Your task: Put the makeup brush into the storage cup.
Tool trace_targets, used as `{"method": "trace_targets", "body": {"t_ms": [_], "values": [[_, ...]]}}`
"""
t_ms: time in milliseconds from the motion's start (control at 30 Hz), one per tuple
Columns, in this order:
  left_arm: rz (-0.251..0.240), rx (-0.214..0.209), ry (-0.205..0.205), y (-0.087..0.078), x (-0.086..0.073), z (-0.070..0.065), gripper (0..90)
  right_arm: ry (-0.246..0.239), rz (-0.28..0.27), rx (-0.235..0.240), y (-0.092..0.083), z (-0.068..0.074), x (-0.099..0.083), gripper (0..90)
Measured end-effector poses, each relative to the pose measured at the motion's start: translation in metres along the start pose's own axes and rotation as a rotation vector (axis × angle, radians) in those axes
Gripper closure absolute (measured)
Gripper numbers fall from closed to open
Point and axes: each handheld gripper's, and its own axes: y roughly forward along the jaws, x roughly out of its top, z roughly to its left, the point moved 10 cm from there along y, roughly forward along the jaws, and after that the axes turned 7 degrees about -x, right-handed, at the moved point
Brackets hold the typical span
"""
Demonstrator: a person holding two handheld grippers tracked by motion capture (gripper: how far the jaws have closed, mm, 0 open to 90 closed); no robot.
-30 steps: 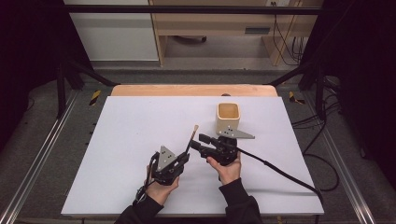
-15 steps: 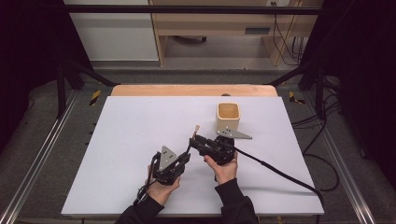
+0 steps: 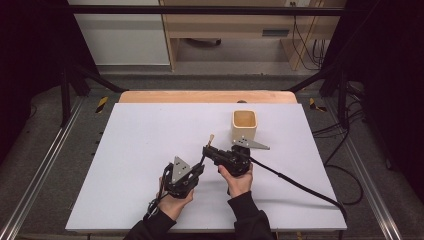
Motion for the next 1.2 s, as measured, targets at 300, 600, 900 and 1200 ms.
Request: {"method": "trace_targets", "body": {"t_ms": [300,600,900,1200], "values": [[0.004,0.0,0.004,0.0,-0.001,0.0,83.6,0.04,0.003,0.048,-0.001,0.006,0.0,83.9],[0.007,-0.003,0.017,0.0,0.0,0.0,83.4,0.038,0.003,0.054,-0.003,0.007,0.0,84.4],[0.008,-0.018,0.046,-0.004,0.003,0.002,71.2,-0.005,-0.025,0.009,-0.006,0.003,0.007,84.4],[0.033,-0.069,0.07,-0.011,0.004,0.006,45.2,-0.061,-0.048,-0.059,-0.012,-0.006,0.021,84.3]]}}
